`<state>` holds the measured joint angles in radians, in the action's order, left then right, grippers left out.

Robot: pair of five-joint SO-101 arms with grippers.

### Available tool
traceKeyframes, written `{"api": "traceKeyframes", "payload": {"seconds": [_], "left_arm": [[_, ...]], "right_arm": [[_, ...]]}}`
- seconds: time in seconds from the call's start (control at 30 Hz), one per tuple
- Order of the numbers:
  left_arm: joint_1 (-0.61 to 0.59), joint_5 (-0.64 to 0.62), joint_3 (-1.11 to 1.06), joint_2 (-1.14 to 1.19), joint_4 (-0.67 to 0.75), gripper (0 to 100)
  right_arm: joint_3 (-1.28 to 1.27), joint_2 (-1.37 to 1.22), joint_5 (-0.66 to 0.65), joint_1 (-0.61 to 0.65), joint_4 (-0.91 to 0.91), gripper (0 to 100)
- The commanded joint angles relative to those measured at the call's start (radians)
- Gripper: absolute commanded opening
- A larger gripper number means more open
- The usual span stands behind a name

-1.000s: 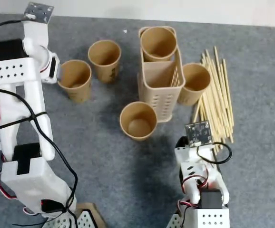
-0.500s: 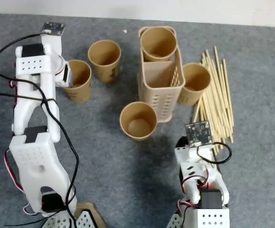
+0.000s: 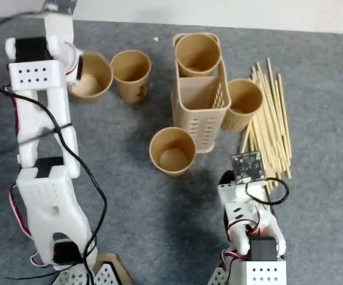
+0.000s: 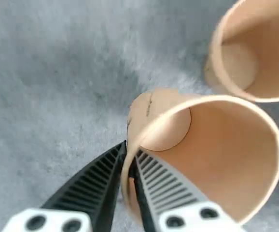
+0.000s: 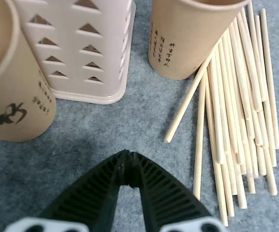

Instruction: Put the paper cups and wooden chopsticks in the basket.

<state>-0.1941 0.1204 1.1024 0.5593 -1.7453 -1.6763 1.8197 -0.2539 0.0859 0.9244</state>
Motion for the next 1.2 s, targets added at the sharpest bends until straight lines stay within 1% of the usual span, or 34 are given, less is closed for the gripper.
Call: {"api": "traceKeyframes", "payload": {"seconds": [0.0,0.13,0.23,0.3,0.4,0.57,0.7,0.87,0.9,1.0,1.07,1.17], "left_arm": [[0.102,-0.006,0.223,-0.140,-0.028,0],[0.297,-0.003,0.277,-0.249,0.006,0],[0.437,-0.002,0.275,-0.272,0.089,0],[0.495,-0.002,0.271,-0.269,0.153,0],[0.550,-0.005,0.188,-0.232,0.244,0],[0.553,-0.006,0.102,-0.131,0.339,0],[0.539,-0.008,0.102,-0.050,0.348,0],[0.527,-0.025,0.102,-0.010,0.319,1],[0.527,-0.049,0.102,-0.010,0.302,2],[0.527,-0.120,0.111,-0.013,0.282,11],[0.524,-0.133,0.128,-0.005,0.282,15],[0.513,-0.130,0.130,-0.004,0.285,16]], "right_arm": [[-0.087,0.013,-0.014,0.008,-0.021,1.0],[-0.087,0.013,-0.014,0.008,-0.021,1.0],[-0.087,0.013,-0.014,0.008,-0.021,1.0],[-0.087,0.013,-0.014,0.008,-0.021,1.0],[-0.087,0.013,-0.014,0.008,-0.021,1.0],[-0.087,0.013,-0.014,0.008,-0.021,1.0],[-0.087,0.013,-0.014,0.008,-0.021,1.0],[-0.087,0.013,-0.014,0.008,-0.021,1.0],[-0.087,0.013,-0.014,0.008,-0.021,1.0],[-0.087,0.013,-0.014,0.008,-0.021,1.0],[-0.087,0.013,-0.014,0.008,-0.021,1.0],[-0.087,0.013,-0.014,0.008,-0.021,1.0]]}}
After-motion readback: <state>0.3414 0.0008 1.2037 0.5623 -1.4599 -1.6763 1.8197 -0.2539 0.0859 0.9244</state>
